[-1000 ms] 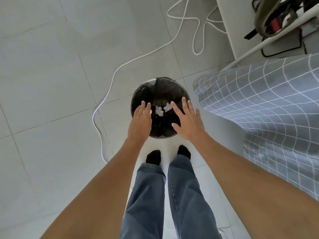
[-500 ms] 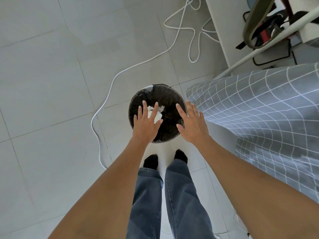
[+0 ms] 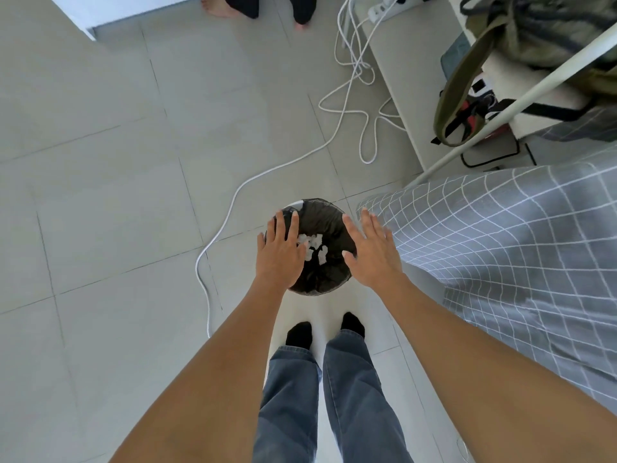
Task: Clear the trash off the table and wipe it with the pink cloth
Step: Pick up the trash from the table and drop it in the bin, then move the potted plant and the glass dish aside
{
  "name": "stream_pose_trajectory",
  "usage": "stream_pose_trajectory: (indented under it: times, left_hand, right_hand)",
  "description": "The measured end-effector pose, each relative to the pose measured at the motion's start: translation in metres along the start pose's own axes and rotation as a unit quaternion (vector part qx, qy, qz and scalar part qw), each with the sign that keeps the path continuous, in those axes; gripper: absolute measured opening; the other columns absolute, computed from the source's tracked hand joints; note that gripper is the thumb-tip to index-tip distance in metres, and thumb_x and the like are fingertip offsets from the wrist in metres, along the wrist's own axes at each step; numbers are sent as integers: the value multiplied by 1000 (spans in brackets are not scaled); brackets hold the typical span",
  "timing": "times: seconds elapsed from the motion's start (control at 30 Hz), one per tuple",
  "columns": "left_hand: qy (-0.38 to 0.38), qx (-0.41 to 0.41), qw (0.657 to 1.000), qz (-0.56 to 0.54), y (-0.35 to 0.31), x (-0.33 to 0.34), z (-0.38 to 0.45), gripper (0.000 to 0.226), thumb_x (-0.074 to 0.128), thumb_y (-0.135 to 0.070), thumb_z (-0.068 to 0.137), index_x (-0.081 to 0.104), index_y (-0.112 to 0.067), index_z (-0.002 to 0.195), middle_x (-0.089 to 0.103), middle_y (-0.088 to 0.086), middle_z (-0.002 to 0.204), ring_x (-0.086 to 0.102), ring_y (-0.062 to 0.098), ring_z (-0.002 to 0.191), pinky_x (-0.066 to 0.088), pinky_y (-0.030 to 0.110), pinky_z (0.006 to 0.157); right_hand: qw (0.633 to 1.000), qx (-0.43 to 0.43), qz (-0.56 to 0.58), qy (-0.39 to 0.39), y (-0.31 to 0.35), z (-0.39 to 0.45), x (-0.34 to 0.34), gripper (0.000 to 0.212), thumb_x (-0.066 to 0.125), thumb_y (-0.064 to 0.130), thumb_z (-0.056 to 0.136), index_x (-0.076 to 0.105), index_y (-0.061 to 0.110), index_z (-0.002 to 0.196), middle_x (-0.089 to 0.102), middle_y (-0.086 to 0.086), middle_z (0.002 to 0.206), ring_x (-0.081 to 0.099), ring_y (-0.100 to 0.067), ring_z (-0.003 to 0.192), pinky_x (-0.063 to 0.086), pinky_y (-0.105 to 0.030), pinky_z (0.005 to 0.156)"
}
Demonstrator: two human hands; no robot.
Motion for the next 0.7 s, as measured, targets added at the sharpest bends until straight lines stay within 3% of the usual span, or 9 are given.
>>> stream_pose_trajectory:
  times: [0.47, 0.7]
  left_hand:
    - [-49, 70, 995, 41, -35, -188, -67, 58, 21, -36, 104, 3, -12, 153, -5, 13, 161, 3, 27, 148, 12, 46, 118]
    - [-59, 140, 983, 101, -81, -267, -92, 57, 19, -37, 104, 8, -12, 153, -2, 13, 161, 6, 29, 148, 13, 47, 118]
  right_hand:
    - [992, 69, 5, -102, 16, -91, -173, 68, 42, 34, 99, 3, 21, 154, -5, -12, 161, -5, -28, 148, 6, -46, 120]
    - [980, 123, 40, -149, 1, -160, -222, 65, 41, 34, 100, 7, 21, 154, 2, -14, 161, -2, -29, 148, 7, -47, 120]
Point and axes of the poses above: each hand's wrist, its own z-axis towards the middle knuckle, its own x-axis out of the palm, y = z × x, the point moved 1 cm from there along z, towards the middle knuckle
